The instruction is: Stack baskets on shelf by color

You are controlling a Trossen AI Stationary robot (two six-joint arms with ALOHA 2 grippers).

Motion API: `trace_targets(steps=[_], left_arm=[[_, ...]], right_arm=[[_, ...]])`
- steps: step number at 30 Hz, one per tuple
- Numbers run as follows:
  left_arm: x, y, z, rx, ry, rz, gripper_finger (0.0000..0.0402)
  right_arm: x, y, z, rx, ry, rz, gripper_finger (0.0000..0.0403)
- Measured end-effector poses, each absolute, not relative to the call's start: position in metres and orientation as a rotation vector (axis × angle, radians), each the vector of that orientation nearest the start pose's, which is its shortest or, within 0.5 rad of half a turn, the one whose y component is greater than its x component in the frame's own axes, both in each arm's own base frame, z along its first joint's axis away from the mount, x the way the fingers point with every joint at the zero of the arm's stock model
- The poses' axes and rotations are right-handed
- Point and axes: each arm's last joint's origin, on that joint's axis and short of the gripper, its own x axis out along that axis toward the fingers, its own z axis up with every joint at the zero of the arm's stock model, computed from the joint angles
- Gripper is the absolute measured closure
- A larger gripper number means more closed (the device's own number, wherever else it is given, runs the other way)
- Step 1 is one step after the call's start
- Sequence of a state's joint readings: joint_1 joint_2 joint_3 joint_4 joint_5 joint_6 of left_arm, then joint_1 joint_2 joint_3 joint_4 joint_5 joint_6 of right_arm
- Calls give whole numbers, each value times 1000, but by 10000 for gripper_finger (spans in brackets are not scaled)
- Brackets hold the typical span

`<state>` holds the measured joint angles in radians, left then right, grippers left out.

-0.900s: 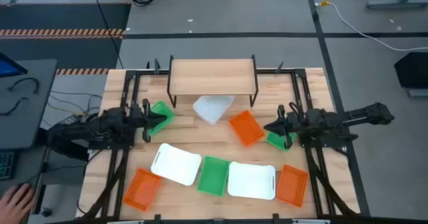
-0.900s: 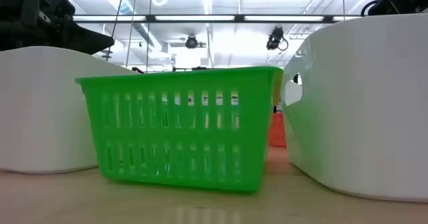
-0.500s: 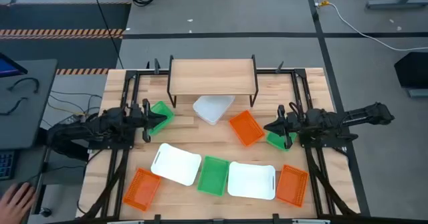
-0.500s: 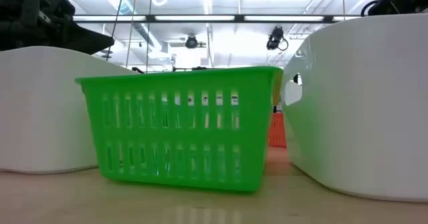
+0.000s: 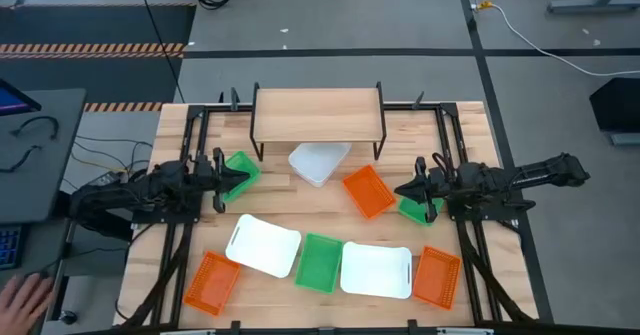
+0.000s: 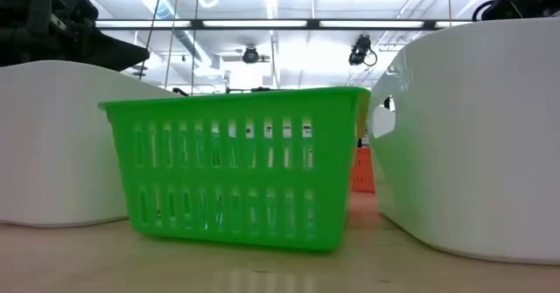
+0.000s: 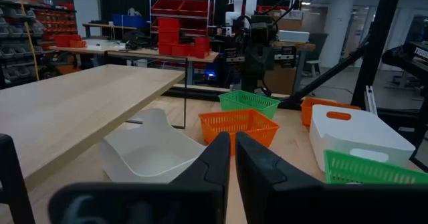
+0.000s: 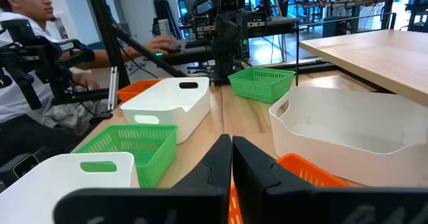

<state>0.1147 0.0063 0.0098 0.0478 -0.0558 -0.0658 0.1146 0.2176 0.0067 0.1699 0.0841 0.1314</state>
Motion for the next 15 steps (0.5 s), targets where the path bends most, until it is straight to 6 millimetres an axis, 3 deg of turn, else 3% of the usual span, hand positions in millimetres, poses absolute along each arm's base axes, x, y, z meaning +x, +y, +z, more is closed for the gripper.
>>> trace_targets(steps=[15], left_arm=[[96, 13, 171, -64, -57, 169, 364]], right_arm=[[110, 10, 164, 128, 43, 27, 383]])
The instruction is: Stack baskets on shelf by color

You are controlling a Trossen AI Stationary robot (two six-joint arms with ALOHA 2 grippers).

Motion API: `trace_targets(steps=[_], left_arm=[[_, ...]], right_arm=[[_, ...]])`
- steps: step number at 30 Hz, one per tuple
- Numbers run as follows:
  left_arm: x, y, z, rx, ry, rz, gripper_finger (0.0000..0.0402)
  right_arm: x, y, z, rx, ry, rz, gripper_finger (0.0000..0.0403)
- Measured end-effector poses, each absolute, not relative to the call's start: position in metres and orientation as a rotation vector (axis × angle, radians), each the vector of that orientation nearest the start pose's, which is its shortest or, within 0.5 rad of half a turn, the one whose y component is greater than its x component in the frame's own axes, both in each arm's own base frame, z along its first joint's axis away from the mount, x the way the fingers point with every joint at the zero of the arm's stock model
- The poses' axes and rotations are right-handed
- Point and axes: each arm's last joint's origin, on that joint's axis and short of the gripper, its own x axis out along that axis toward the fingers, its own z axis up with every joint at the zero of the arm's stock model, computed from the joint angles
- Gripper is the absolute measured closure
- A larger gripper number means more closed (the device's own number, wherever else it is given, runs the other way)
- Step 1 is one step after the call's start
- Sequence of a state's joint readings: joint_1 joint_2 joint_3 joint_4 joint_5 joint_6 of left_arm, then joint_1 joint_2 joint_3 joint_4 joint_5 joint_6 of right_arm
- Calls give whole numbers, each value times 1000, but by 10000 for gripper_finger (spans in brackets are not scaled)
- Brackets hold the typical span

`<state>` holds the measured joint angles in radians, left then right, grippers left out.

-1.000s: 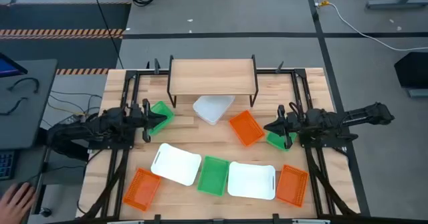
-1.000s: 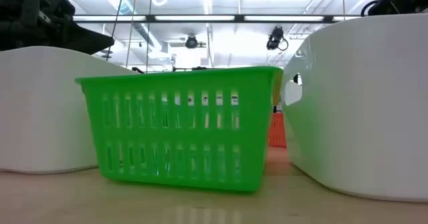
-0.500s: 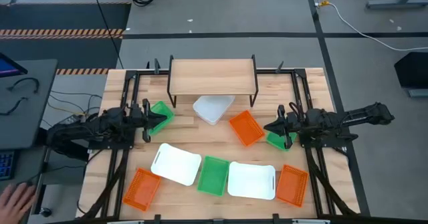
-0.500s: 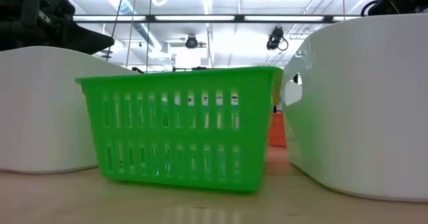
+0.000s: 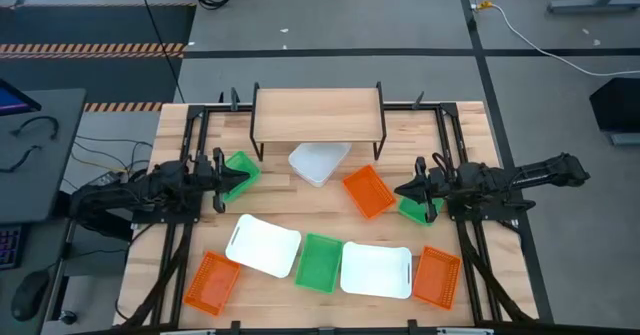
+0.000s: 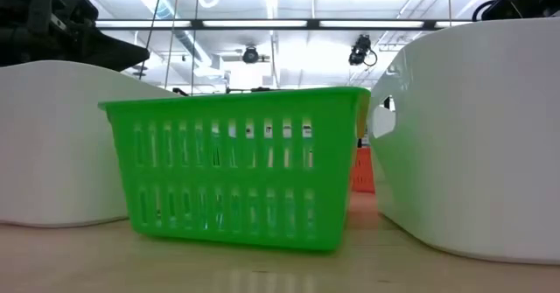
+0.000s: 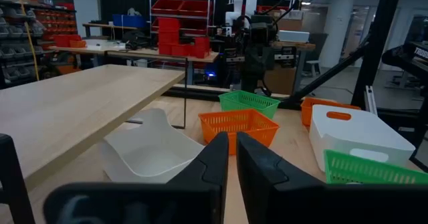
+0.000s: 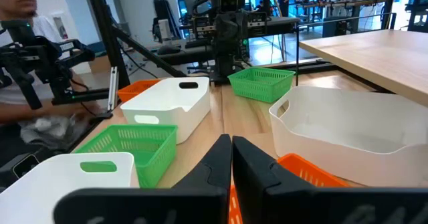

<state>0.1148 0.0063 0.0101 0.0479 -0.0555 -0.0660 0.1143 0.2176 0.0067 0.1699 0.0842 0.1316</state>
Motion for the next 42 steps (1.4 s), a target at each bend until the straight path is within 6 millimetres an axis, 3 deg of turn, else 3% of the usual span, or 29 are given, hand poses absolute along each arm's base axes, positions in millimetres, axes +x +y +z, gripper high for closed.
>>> trace_targets(steps=[25, 34, 39, 42], left_arm=[[96, 13, 171, -62, -60, 169, 374], [95, 13, 182, 253, -141, 189, 363], [95, 13, 182, 229, -146, 187, 366], [95, 12, 182, 76, -160, 174, 369]], right_arm=[[110, 10, 164, 128, 43, 27, 383], [110, 10, 164, 127, 43, 27, 383], [110, 10, 164, 131, 41, 27, 383], [111, 9, 167, 88, 6, -5, 383]])
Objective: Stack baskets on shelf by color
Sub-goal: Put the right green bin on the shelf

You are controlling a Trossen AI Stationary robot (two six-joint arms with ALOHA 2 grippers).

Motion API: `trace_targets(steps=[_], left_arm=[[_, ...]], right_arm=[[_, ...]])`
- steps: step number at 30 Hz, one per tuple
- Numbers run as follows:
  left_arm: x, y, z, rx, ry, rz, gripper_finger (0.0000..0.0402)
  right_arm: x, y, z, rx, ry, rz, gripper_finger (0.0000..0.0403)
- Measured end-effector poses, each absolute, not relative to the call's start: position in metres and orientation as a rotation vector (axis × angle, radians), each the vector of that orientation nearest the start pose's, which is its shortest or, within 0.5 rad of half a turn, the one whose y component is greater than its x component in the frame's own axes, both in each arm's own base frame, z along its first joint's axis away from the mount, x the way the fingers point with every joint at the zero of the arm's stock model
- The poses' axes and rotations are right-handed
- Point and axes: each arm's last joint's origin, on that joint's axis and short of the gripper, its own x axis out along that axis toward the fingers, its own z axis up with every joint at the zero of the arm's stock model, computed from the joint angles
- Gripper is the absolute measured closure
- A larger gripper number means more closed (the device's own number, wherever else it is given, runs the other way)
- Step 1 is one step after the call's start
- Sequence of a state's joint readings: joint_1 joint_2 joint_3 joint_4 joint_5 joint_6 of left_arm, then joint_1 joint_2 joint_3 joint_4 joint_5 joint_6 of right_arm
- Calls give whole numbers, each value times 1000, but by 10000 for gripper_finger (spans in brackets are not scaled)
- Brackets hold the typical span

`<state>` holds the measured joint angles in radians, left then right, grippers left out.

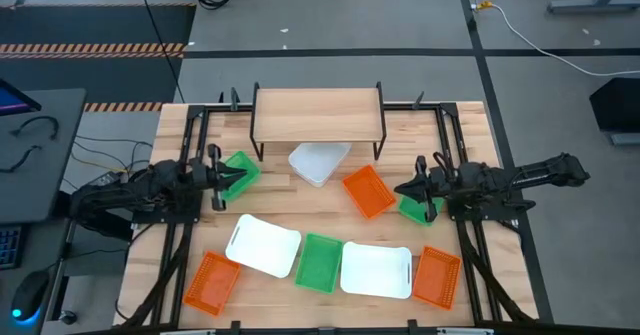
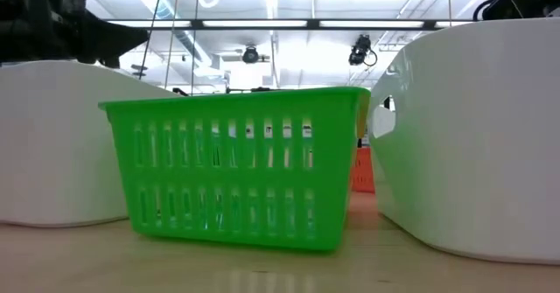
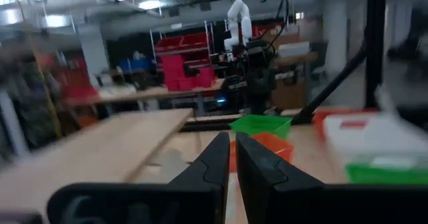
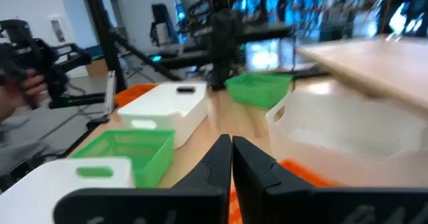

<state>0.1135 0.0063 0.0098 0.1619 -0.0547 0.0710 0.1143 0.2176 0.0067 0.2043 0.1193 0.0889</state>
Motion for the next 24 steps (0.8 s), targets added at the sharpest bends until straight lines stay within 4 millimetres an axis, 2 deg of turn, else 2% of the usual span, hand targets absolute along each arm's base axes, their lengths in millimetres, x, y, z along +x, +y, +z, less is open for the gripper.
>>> trace_targets(steps=[4, 9, 18, 24], left_arm=[[95, 12, 182, -151, -178, 155, 371], [95, 13, 182, -292, -189, 143, 365], [95, 14, 185, -249, -207, 183, 362], [98, 13, 180, -285, -83, 205, 297]], right_arm=[[111, 8, 168, 20, -1, -46, 383], [111, 8, 168, 25, -1, -48, 383], [110, 8, 170, 33, -25, -50, 383], [110, 8, 174, 42, -64, -49, 383]])
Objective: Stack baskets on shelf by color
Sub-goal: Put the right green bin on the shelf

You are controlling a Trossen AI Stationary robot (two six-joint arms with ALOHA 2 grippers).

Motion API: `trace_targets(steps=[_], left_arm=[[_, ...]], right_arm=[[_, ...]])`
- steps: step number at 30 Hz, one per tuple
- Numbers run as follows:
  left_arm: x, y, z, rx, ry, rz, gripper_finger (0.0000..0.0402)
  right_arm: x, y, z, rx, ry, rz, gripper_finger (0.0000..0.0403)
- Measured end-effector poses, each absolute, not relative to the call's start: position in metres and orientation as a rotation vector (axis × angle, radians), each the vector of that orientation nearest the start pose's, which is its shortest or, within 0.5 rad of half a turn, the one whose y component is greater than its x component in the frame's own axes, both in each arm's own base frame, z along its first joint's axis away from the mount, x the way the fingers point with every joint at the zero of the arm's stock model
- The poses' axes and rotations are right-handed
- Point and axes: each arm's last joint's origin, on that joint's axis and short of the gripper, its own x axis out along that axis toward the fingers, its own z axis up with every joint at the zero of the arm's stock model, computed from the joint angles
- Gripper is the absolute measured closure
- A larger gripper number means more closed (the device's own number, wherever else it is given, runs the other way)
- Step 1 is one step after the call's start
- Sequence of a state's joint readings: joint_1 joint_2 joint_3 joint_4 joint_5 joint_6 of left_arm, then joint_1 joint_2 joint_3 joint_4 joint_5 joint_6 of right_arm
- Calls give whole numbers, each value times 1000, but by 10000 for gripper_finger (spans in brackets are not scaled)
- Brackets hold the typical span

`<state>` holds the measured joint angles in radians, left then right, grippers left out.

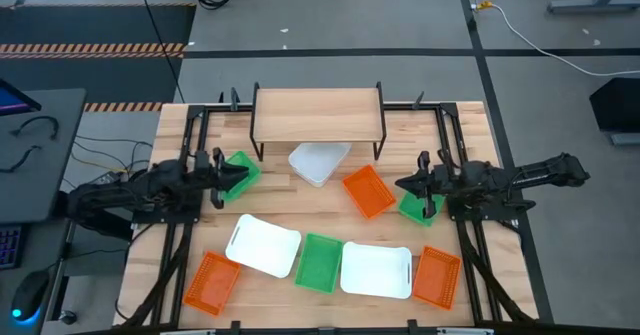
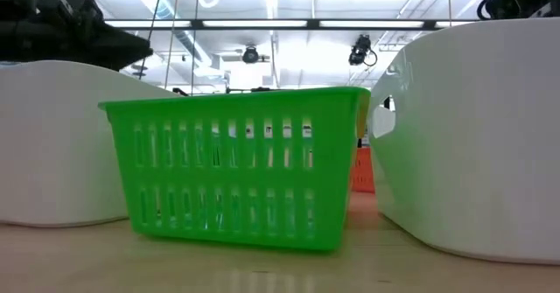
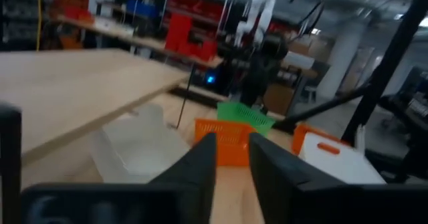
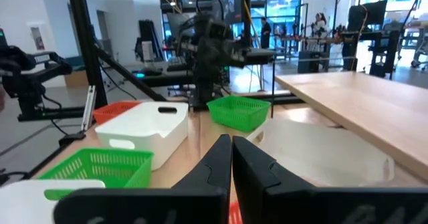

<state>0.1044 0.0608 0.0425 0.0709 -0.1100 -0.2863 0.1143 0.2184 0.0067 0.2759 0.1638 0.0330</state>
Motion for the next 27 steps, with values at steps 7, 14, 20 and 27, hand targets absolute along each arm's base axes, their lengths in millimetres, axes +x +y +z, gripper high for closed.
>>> trace_targets(steps=[7, 14, 20, 27], left_arm=[[109, 14, 197, -317, 29, 250, 206], [135, 15, 230, -287, 311, 364, 201], [158, 18, 250, -280, 563, 496, 215], [173, 11, 252, -372, 862, 513, 223]], right_arm=[[110, 7, 175, 29, -72, -76, 383], [110, 6, 175, -8, -69, -108, 382], [109, 0, 173, 18, -55, -323, 369], [108, -3, 168, 58, -18, -458, 335]])
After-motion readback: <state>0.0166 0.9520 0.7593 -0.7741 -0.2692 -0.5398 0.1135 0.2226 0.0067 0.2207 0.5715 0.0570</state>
